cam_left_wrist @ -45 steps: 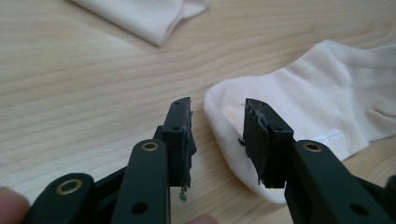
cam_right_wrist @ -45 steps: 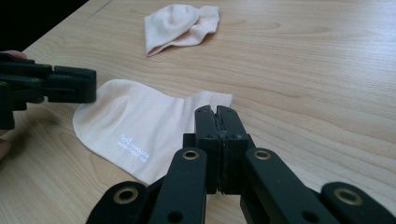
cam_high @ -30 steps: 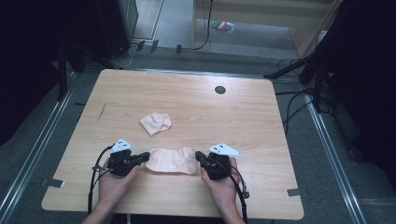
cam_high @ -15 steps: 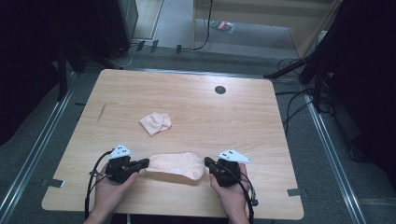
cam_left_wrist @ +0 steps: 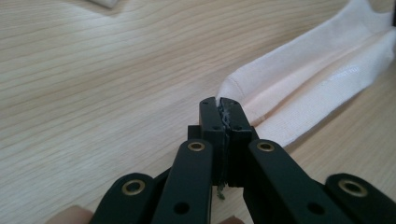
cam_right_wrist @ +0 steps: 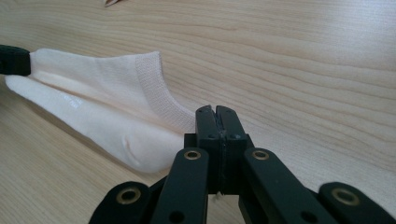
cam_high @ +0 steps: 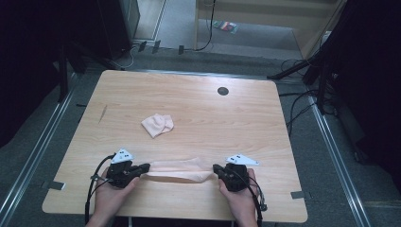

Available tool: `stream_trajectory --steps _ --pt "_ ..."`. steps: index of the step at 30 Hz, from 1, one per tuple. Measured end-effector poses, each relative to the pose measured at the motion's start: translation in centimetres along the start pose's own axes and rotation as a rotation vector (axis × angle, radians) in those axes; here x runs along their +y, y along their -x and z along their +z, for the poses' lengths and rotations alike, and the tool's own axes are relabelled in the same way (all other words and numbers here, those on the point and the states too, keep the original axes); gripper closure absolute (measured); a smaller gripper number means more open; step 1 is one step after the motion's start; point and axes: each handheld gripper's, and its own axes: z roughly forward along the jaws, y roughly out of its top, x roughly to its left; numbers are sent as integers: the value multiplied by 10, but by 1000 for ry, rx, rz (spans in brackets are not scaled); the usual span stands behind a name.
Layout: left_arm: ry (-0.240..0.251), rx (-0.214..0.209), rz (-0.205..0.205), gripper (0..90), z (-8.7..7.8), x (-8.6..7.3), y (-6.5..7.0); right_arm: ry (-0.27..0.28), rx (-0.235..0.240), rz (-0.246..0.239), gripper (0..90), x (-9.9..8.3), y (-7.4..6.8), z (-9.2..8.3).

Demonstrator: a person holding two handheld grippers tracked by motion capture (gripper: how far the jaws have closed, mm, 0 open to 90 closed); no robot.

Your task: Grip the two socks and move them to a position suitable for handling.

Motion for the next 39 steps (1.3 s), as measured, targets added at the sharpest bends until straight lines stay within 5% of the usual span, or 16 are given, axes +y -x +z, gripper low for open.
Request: stream_trajectory --steps 2,4,7,10,16,27,36,39 --pt "-1 -23 12 894 3 -1 3 -12 42 -8 900 -1 1 4" --pt "-6 -25 8 871 6 -2 5 -12 33 0 860 -3 0 7" --pt "-11 -17 -2 646 9 -2 5 0 44 6 735 -3 1 9" --pt "35 -28 -37 528 7 0 2 20 57 4 699 -2 2 6" --pt "119 -19 -66 442 -2 2 -7 74 55 -30 560 3 -5 4" --pt "175 71 -120 441 4 13 -23 120 61 -92 482 23 -29 10" --pt "211 182 -110 459 27 55 -41 106 46 -70 476 19 -23 11" --pt "178 227 -99 457 42 72 -46 106 48 -61 459 18 -21 13"
